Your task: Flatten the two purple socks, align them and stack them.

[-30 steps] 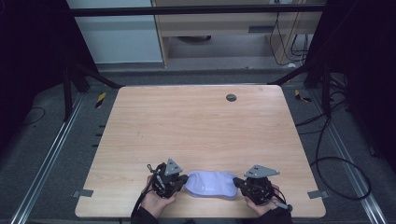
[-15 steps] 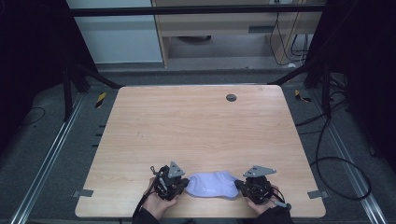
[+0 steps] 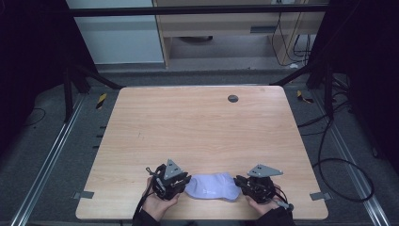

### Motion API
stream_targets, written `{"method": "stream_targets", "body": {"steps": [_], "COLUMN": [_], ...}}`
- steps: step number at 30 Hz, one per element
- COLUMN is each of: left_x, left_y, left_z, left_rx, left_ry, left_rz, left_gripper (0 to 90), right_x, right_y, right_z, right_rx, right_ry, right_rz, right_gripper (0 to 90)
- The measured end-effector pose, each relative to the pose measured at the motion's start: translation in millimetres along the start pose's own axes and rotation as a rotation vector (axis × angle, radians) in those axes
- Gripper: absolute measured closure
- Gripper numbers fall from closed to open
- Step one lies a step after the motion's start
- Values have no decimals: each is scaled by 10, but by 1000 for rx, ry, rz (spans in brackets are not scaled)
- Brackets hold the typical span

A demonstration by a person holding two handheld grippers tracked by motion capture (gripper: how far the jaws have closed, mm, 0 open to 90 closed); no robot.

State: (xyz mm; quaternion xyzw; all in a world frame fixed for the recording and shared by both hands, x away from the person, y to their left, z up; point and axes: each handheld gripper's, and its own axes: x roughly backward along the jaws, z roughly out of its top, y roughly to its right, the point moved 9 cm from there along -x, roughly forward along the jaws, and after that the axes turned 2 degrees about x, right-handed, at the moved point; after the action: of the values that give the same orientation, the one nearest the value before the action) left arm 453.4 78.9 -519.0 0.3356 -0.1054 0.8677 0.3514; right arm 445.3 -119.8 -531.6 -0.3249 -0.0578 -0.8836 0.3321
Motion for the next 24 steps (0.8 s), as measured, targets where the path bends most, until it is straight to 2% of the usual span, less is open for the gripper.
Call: {"method": "stream_targets", "body": {"steps": [1, 2, 5, 8, 12, 16, 18, 21, 24], "left_x": [-64, -64, -179, -234, -238, -183, -113, -4, 72], "left_y": [39, 39, 64, 60, 58, 39, -1, -113, -274], "left_z": [-28, -28, -154, -253, -265, -216, -148, -61, -33], "left_rx": [-17, -17, -40, -40, -44, -30, -24, -4, 21], "left_ry": [-20, -20, -89, -138, -141, -107, -66, -3, 36], "left_rz": [-11, -11, -26, -31, -31, -37, -33, -10, 21], "left_gripper": [801, 809, 837, 856, 859, 818, 797, 732, 639], "right_x": [-59, -59, -180, -250, -261, -228, -185, -104, -25], "right_y": [-57, -57, -102, -84, -68, -78, -46, 73, 237], "right_z": [6, 6, -50, -135, -182, -163, -112, -40, -11], "right_rx": [12, 12, 46, 45, 41, 33, 33, 20, -17], "right_ry": [-4, -4, -51, -99, -117, -104, -69, -12, 24], "right_rz": [27, 27, 40, 37, 42, 47, 42, 15, -26], "right_gripper": [873, 873, 898, 899, 897, 856, 833, 780, 729]}}
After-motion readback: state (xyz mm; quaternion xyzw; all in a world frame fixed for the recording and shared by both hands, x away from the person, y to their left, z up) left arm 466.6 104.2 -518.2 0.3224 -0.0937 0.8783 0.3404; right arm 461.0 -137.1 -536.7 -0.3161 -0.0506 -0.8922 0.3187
